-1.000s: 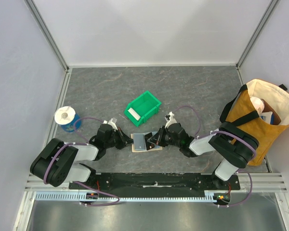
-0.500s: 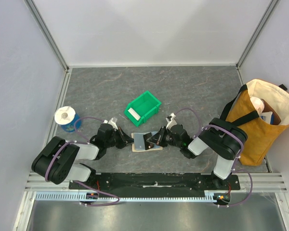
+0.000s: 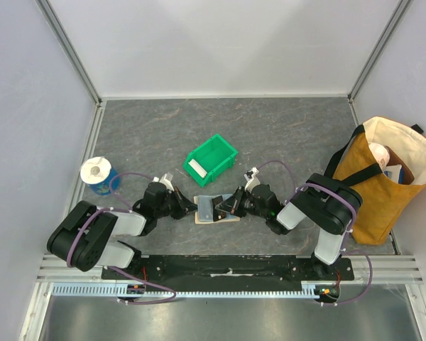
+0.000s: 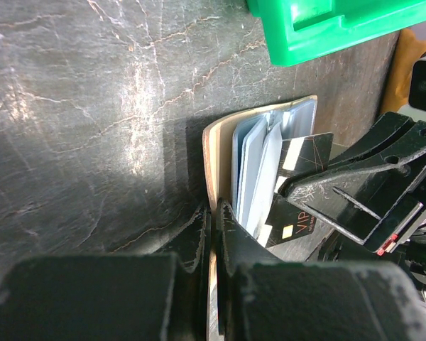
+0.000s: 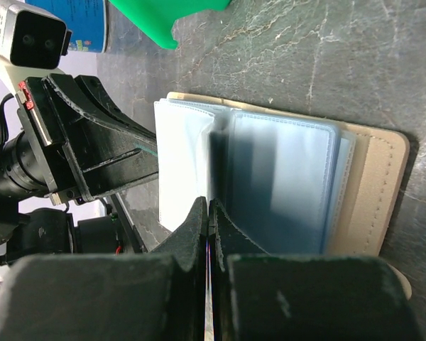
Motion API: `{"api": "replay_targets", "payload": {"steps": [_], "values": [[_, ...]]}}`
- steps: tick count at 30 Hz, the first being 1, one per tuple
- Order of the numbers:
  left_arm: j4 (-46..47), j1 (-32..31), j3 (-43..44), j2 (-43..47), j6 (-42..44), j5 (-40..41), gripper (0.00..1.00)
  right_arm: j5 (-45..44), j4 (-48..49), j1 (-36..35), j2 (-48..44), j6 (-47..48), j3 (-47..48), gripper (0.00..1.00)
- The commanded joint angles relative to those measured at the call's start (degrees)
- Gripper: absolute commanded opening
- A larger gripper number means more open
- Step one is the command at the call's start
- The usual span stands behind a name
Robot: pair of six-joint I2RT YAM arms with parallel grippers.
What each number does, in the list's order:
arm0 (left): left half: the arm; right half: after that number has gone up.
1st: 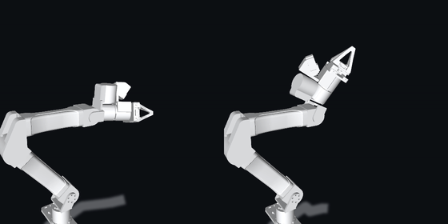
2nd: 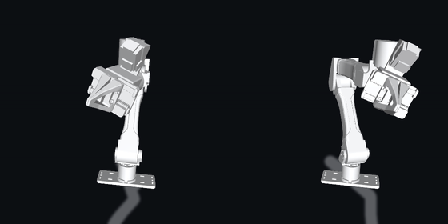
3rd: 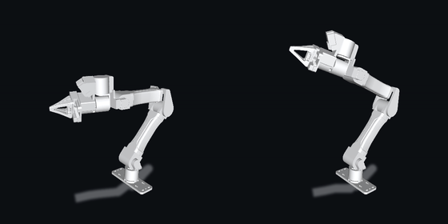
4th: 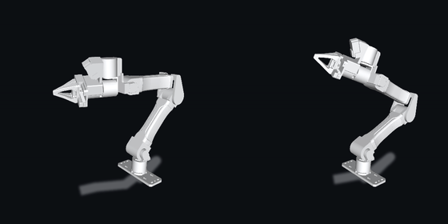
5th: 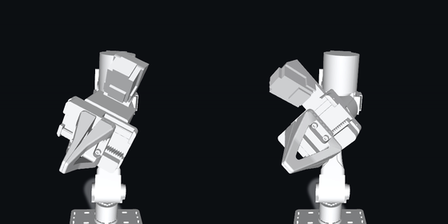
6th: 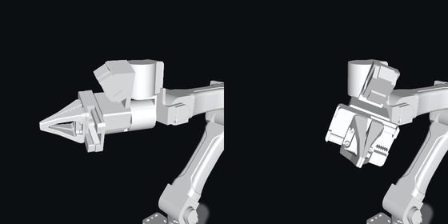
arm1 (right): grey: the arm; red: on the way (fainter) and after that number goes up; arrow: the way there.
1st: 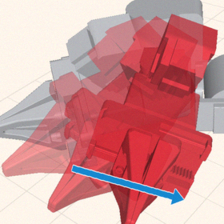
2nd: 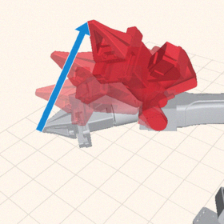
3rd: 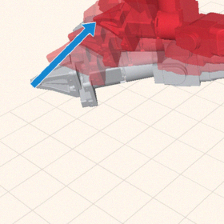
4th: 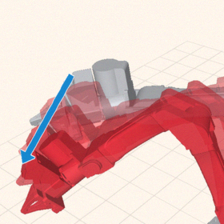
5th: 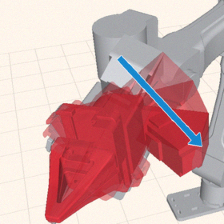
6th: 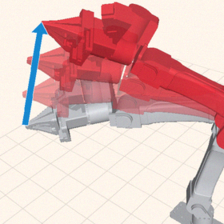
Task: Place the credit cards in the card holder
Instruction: Insert the credit card into the card holder.
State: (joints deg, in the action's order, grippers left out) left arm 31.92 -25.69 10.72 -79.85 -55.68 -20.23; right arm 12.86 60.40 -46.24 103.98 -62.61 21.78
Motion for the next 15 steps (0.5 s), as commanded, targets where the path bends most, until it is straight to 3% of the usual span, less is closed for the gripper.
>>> {"api": "replay_targets", "payload": {"steps": [1, 9, 15], "values": [[-11.53, -0.15, -2.55, -2.50, 2.51, 5.46, 0.02, 0.32, 3.58, 0.53, 0.17, 1.52, 0.46, 0.00], [-11.18, -0.15, -2.81, -2.50, 2.68, 4.85, 0.02, 2.07, 4.28, 2.21, 0.51, 6.44, 1.68, 0.00], [-10.39, -0.23, -2.81, -2.94, 2.42, 4.50, 0.02, 4.71, 9.99, 2.38, 4.20, 3.73, 1.95, 0.00]]}}
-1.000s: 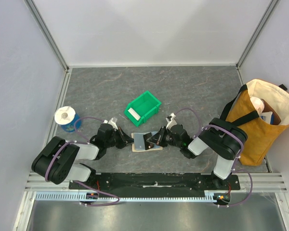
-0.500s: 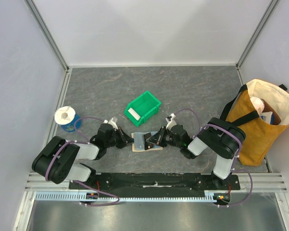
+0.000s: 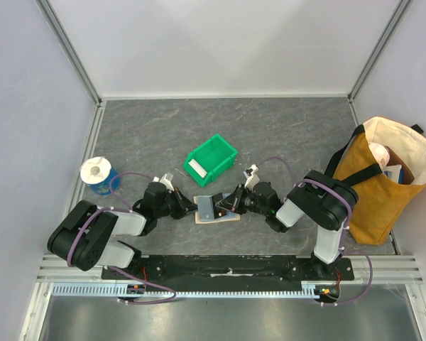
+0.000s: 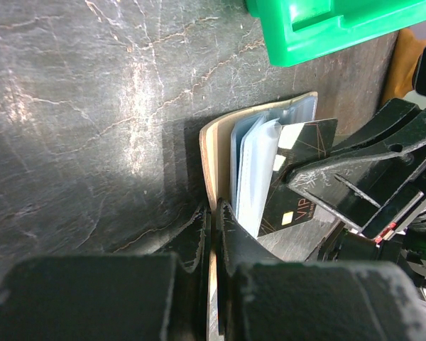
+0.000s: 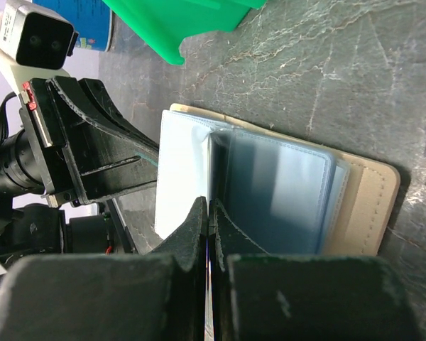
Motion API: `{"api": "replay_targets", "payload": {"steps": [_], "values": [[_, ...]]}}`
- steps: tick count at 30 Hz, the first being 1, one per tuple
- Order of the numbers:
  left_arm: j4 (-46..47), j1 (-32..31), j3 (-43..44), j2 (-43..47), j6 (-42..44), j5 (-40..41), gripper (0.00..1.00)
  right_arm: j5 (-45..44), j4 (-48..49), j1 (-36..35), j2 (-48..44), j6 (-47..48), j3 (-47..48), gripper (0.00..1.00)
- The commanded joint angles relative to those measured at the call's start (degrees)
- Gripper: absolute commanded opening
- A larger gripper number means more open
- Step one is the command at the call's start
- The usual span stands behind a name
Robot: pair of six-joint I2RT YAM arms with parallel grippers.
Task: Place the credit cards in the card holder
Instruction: Insert the credit card into the card holder.
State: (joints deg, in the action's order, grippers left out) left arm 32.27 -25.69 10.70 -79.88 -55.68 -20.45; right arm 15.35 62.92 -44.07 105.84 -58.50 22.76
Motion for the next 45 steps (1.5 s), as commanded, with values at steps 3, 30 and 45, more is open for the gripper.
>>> {"api": "replay_targets", "payload": {"steps": [3, 30, 45], "values": [[-10.04, -0.15, -2.79, -3.27, 2.07, 4.45, 0.02, 1.96, 9.50, 0.13, 3.40, -1.79, 0.18, 0.00], [-8.89, -0.32, -3.40, -2.04, 1.01, 4.54, 0.02, -8.05, -11.03, -2.77, -4.05, -0.40, 1.14, 0.33], [-8.54, -0.23, -3.23, -2.48, 1.36, 4.27, 0.02, -11.84, -22.65, -2.77, -8.89, 3.39, 2.28, 0.45]]}}
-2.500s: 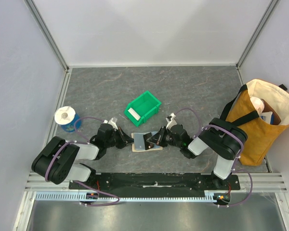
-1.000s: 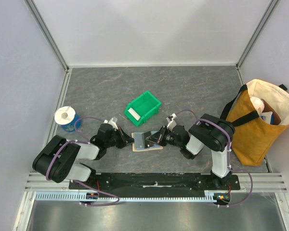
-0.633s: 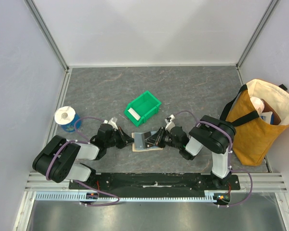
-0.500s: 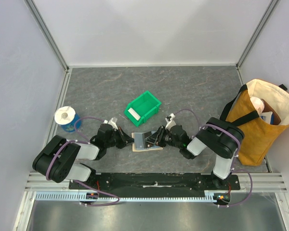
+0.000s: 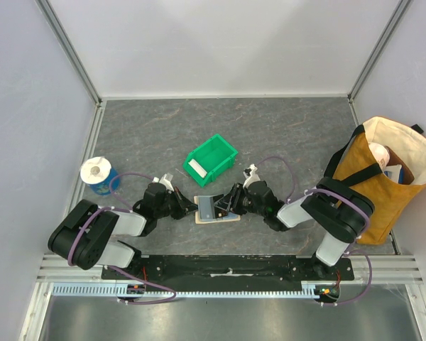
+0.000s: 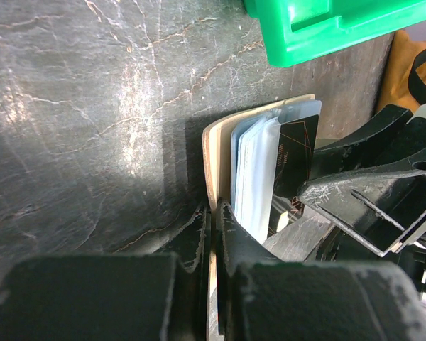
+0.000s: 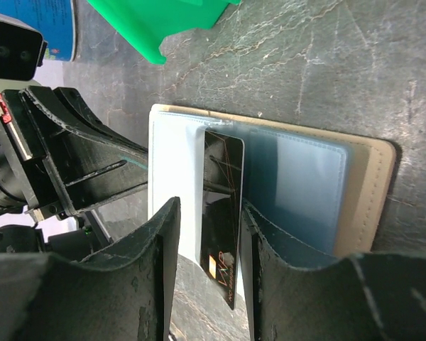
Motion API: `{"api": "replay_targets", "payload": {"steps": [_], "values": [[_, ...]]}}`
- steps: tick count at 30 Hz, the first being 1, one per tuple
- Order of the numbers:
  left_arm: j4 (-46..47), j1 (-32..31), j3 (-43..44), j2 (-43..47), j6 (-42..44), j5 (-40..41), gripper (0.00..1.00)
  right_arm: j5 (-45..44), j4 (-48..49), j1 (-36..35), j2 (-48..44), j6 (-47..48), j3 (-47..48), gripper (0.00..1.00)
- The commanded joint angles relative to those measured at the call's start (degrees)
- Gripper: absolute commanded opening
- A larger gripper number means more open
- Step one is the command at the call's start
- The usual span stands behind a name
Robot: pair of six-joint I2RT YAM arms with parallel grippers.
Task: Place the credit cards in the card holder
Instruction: Insert the credit card into the card holder.
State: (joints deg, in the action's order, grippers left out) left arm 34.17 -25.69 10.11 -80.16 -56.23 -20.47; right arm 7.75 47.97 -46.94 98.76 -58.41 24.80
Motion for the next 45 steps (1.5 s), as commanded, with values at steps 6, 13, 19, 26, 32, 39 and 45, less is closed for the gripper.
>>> {"api": "replay_targets", "payload": {"steps": [6, 13, 19, 26, 32, 39, 45], "values": [[-10.35, -0.23, -2.38, -2.37, 2.17, 4.03, 0.02, -6.51, -18.42, -1.48, -3.75, 6.55, 4.55, 0.45], [-10.53, -0.24, -2.29, -2.28, 2.26, 4.03, 0.02, -13.54, -33.54, -5.79, -3.05, 8.75, 12.73, 0.48], [-10.44, -0.23, -2.29, -2.28, 2.26, 3.95, 0.02, -12.50, -34.08, -7.64, -1.21, 8.05, 14.75, 0.54], [-10.53, -0.24, -2.55, -1.93, 2.26, 3.94, 0.02, -18.81, -40.66, -7.99, -2.34, 9.37, 16.07, 0.59], [-10.44, -0.32, -2.46, -2.19, 2.35, 3.86, 0.02, -20.75, -44.18, -7.99, -2.78, 10.34, 16.77, 0.65], [-10.53, -0.32, -2.55, -1.75, 2.35, 3.86, 0.02, -23.21, -46.29, -7.91, -4.01, 10.78, 16.43, 0.67], [-10.44, -0.24, -2.73, -1.49, 2.35, 3.77, 0.02, -23.83, -47.09, -7.99, -5.33, 11.21, 15.55, 0.65]]}}
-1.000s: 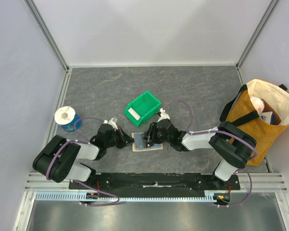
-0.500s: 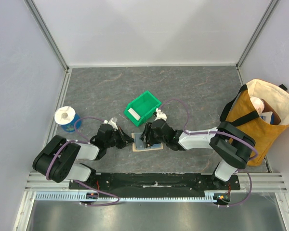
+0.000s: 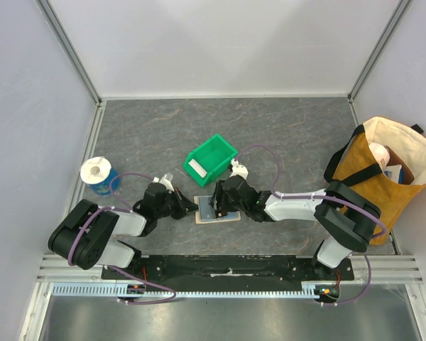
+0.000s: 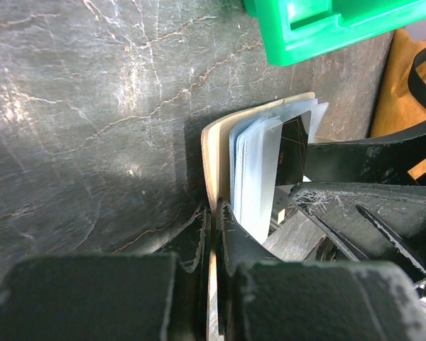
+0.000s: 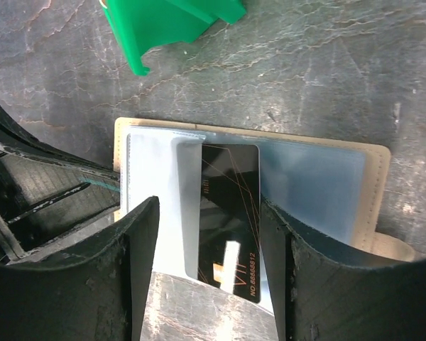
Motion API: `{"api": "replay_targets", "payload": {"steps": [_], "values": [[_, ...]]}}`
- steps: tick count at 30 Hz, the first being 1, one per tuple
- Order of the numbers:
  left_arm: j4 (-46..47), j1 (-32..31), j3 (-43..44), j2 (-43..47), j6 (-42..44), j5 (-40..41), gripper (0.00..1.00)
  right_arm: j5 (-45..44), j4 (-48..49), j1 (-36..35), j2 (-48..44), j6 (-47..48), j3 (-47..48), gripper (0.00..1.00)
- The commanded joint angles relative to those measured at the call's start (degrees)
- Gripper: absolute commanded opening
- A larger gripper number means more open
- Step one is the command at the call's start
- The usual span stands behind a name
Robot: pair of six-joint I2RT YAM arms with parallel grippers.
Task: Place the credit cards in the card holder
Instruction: Insert the credit card into the card holder.
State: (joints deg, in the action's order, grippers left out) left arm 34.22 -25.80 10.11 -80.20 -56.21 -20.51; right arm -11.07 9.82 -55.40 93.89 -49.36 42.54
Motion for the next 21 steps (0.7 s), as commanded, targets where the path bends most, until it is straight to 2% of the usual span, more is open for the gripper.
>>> {"api": "replay_targets", "payload": {"steps": [1, 3, 10, 21], "values": [[-10.49, -0.13, -2.73, -1.45, 2.33, 3.81, 0.02, -4.67, -8.60, 0.55, -0.72, 2.25, -2.46, 0.64], [-10.57, -0.13, -2.73, -1.45, 2.42, 3.90, 0.02, -2.82, -6.32, 0.55, -0.99, 2.52, -3.34, 0.60], [-10.49, -0.13, -2.55, -1.45, 2.42, 3.81, 0.02, 2.63, -4.38, 0.47, 0.68, 1.82, -2.29, 0.56], [-10.49, -0.21, -2.99, -0.92, 2.24, 4.08, 0.02, 5.35, -5.70, -2.00, 3.23, 0.06, 0.61, 0.59]]}}
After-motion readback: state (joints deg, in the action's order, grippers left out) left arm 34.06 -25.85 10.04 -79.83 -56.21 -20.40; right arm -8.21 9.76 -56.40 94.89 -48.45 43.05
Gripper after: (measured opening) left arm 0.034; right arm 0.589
